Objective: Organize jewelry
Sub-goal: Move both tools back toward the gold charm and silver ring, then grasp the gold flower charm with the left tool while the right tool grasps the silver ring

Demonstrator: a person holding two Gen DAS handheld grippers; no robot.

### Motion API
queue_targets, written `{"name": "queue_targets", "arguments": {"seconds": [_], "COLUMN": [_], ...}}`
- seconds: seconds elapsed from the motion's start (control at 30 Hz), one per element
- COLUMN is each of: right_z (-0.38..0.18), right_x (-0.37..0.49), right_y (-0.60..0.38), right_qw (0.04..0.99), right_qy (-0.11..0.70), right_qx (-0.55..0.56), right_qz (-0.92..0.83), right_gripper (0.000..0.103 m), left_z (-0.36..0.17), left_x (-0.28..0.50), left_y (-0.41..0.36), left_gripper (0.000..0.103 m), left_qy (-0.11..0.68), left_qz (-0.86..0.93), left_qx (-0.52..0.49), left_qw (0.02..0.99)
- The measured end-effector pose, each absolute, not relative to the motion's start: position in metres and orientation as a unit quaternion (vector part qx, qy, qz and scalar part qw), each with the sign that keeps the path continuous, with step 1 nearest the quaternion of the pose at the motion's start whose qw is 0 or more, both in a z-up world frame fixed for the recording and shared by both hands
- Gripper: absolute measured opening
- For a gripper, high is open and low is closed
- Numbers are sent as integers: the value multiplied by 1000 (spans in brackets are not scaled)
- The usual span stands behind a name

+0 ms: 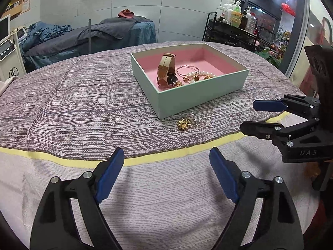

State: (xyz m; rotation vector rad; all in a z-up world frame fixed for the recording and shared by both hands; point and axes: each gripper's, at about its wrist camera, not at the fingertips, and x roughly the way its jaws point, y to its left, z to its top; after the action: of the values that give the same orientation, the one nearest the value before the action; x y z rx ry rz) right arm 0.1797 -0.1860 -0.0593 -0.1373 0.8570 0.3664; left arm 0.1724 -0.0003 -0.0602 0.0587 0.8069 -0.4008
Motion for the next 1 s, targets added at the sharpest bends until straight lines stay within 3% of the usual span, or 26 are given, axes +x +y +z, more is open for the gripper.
{"name": "queue_targets", "arguments": {"seconds": [0.27, 0.5, 0.7, 0.8, 1.0], "right_z": [-61, -64, -64, -65, -64], "right_x": [177, 176, 175, 176, 182], "right_y": [-187, -190, -191, -190, -182], "right_qw": [889, 887, 887, 885, 882], "right_qy": [416, 420, 421, 424, 426], "right_qx": [-63, -57, -56, -55, -58], "right_qz": [181, 182, 183, 185, 193], "right_gripper": [65, 64, 64, 65, 64], "left_z": [-73, -74, -75, -74, -74], "left_x": [193, 211, 221, 223, 216], "left_y": [-24, -41, -46, -48, -41], "left_gripper": [49, 42, 30, 19, 19], "left_qy": [415, 418, 418, 418, 417], "left_qz": [-213, -208, -212, -215, -210], "left_qx": [48, 76, 72, 70, 64], "left_qw": [883, 881, 880, 880, 882]}}
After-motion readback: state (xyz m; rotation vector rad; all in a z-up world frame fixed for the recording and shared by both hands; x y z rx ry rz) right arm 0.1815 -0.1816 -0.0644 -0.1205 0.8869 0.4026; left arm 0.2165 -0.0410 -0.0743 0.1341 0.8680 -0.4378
